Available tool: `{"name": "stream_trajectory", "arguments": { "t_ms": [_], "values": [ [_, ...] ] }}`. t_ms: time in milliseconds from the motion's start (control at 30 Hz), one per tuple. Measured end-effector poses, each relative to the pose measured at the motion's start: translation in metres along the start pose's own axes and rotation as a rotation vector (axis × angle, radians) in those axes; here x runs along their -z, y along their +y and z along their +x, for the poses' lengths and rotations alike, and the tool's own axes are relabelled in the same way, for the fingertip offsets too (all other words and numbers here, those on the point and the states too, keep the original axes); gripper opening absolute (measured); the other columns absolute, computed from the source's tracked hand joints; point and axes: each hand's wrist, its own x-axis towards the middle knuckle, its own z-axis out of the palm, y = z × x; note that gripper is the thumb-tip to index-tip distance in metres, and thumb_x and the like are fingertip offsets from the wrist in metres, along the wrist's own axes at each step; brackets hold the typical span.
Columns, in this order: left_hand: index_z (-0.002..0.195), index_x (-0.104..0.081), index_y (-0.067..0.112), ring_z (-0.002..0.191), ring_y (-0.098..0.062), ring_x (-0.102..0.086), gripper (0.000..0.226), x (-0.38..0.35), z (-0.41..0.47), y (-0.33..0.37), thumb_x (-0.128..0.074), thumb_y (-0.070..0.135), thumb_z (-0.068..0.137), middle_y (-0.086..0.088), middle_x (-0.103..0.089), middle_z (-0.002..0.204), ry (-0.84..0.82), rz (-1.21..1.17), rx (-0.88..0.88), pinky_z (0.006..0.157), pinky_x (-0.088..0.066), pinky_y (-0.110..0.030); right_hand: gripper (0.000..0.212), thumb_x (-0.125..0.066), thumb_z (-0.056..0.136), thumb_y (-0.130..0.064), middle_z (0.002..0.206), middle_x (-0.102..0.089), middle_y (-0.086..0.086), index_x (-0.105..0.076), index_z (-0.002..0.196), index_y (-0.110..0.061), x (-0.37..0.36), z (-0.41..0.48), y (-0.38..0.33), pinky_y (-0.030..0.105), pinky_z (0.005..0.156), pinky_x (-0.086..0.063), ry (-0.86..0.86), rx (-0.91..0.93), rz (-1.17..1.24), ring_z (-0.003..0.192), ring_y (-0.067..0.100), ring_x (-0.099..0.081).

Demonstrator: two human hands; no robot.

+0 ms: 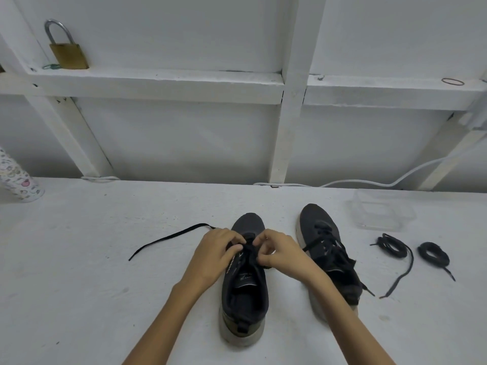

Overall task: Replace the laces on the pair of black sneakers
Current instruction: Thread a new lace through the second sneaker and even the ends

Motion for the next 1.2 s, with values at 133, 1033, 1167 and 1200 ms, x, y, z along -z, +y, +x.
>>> {"name": "stream_trajectory", "arguments": {
  "t_ms": [133,1033,1167,1200],
  "values": [
    [0.100,-0.071,0.029,0.096,-0.006,-0.061,0.013,0.016,-0.013,0.000,-0.061,0.022,0.095,0.016,-0.064,0.094,-0.016,-0.156,0.029,0.085,-0.047,-0.021,0.014,-0.062,0.083,-0.009,0.062,-0.066,-0.010,-0.072,0.092,-0.012,0.011,-0.010,-0.002,0.019,0.058,-0.044,-0.012,-0.002,-0.019,0.061,0.008,-0.064],
    [0.081,-0.064,0.028,0.074,-0.017,-0.067,0.015,0.030,-0.039,0.014,-0.060,0.033,0.095,0.004,-0.070,0.075,-0.191,-0.307,0.159,0.079,-0.053,-0.042,0.014,-0.063,0.091,-0.012,0.058,-0.062,-0.001,-0.062,0.077,-0.013,0.005,-0.025,-0.001,0.039,0.053,-0.049,-0.038,0.023,0.046,0.050,0.012,-0.058],
    [0.083,-0.065,0.024,0.083,-0.016,-0.070,0.015,0.034,-0.041,0.007,-0.061,0.034,0.092,0.007,-0.073,0.081,-0.229,-0.333,0.197,0.085,-0.054,-0.043,0.021,-0.062,0.088,-0.006,0.059,-0.065,-0.001,-0.061,0.069,-0.015,0.004,-0.025,0.008,0.038,0.062,-0.053,0.037,-0.065,0.060,0.049,0.015,-0.061],
    [0.083,-0.065,0.021,0.085,-0.014,-0.070,0.013,0.034,-0.041,0.005,-0.062,0.028,0.094,0.007,-0.074,0.082,-0.230,-0.344,0.202,0.087,-0.054,-0.040,0.022,-0.062,0.088,-0.007,0.058,-0.065,-0.002,-0.061,0.068,-0.016,0.004,-0.026,0.010,0.033,0.059,-0.050,0.045,-0.079,0.044,0.047,0.015,-0.059]
  ]
}}
